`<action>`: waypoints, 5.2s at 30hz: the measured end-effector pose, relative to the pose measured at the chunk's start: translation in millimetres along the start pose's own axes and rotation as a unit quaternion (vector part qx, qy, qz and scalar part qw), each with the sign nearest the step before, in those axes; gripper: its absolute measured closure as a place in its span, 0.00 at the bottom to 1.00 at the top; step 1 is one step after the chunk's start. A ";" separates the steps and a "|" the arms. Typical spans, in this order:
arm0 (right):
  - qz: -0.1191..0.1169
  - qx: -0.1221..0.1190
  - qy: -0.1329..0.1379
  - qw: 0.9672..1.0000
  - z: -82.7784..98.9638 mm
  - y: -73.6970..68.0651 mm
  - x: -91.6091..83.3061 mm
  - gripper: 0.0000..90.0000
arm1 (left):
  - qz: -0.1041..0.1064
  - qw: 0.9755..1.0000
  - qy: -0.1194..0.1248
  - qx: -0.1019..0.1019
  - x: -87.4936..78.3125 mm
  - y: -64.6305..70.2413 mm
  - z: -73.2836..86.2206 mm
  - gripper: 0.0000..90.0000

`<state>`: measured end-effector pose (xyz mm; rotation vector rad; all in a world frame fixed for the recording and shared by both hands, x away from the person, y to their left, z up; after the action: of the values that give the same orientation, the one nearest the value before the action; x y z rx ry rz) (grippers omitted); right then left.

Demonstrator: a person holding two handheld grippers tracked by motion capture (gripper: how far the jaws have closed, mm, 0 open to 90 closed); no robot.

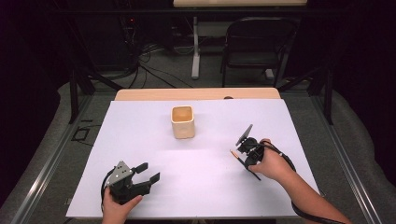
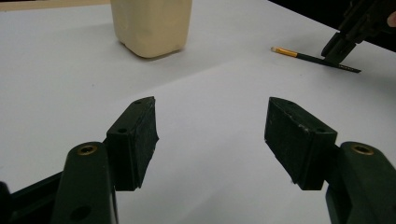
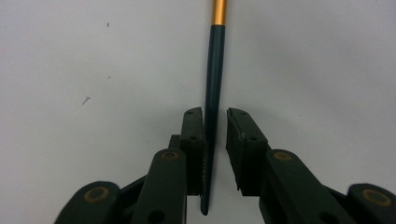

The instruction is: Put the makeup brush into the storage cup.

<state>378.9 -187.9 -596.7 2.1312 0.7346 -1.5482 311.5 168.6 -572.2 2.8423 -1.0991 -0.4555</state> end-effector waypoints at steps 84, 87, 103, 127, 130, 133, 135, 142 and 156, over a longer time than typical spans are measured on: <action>-0.078 -0.038 0.348 0.934 -51.8 -65.3 -84.0 0.94 | -0.040 0.999 0.035 -0.003 0.2 -10.9 -26.8 0.39; -0.087 -0.038 0.367 0.926 -55.9 -70.4 -86.1 0.94 | -0.043 0.998 0.037 -0.006 0.4 -12.4 -27.8 0.39; -0.101 -0.049 0.428 0.897 -67.3 -81.3 -87.4 0.94 | -0.045 0.999 0.024 -0.014 4.9 -18.3 -20.0 0.39; -0.134 -0.037 0.463 0.876 -66.9 -107.4 -74.7 0.94 | -0.040 0.998 0.044 -0.017 -14.1 -18.9 -28.4 0.40; -0.143 -0.033 0.469 0.871 -71.0 -108.9 -76.1 0.94 | -0.036 0.998 0.049 -0.020 -14.5 -16.9 -31.7 0.40; -0.148 -0.037 0.474 0.867 -74.4 -114.1 -78.3 0.94 | -0.035 0.998 0.050 -0.018 -15.1 -15.0 -33.2 0.40; -0.150 -0.041 0.476 0.866 -76.3 -118.1 -78.9 0.94 | -0.036 0.998 0.048 -0.014 -15.0 -13.7 -33.7 0.40; -0.151 -0.038 0.482 0.862 -81.4 -121.8 -77.5 0.94 | -0.041 0.998 0.048 -0.020 -16.2 -12.4 -38.4 0.40; -0.145 -0.031 0.491 0.859 -79.6 -123.1 -69.4 0.94 | -0.040 0.998 0.039 -0.018 -9.5 -9.3 -45.9 0.40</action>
<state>343.7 -56.4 -508.5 2.7967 1.4336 -0.3885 324.4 179.6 -527.5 2.8544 -0.9581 -0.3628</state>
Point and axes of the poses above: each handheld gripper's, and its own axes: x roughly forward along the jaws, z roughly out of its underside, y roughly to its right, the point moved 8 cm from there along x, roughly forward along the jaws, and after that the axes turned 11 degrees about y, right-handed, at the moved point
